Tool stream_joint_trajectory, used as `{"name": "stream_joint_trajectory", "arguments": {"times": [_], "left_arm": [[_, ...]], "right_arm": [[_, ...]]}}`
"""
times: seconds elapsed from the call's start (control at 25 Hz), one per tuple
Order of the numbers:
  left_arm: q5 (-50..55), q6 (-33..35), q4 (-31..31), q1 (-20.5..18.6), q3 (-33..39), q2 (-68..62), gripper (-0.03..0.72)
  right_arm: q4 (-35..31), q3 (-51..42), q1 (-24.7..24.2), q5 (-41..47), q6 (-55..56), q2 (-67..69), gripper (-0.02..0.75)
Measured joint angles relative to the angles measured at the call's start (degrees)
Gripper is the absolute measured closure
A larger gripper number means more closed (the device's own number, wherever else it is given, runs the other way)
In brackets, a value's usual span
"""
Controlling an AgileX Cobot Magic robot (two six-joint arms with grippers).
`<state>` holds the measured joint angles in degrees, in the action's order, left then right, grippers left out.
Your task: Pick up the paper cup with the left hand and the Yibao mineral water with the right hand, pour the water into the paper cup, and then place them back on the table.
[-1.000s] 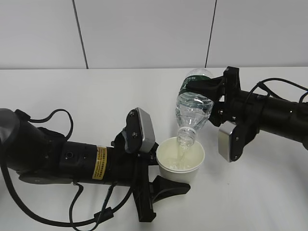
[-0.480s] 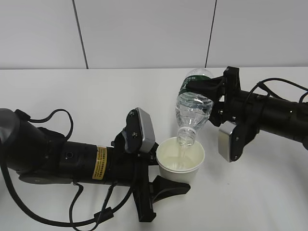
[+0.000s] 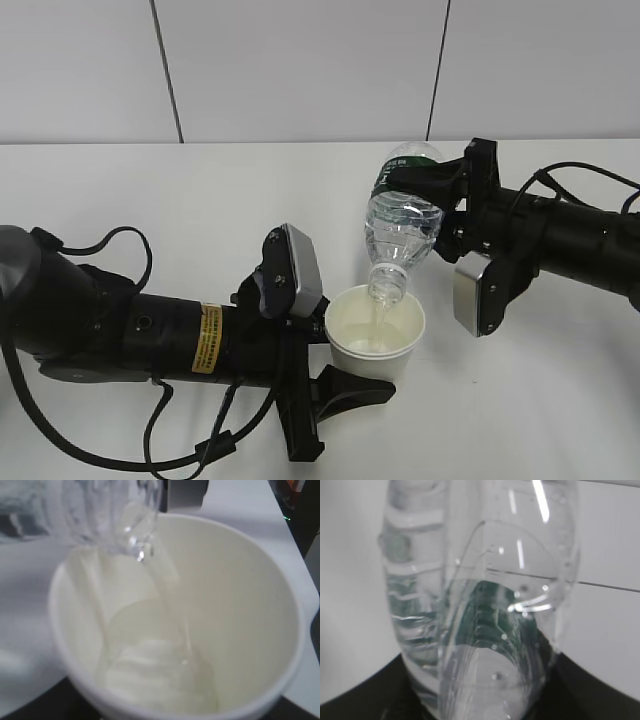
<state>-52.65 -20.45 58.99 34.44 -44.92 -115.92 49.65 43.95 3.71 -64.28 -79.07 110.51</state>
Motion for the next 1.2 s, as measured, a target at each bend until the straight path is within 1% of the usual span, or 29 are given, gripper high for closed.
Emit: {"name": "stream_joint_trajectory", "arguments": {"times": [1.2], "left_arm": [[0.1, 0.0, 0.4, 0.0, 0.0, 0.0, 0.265]], "right_arm": [[-0.1, 0.0, 0.0, -0.4, -0.2, 0.0, 0.358]]}}
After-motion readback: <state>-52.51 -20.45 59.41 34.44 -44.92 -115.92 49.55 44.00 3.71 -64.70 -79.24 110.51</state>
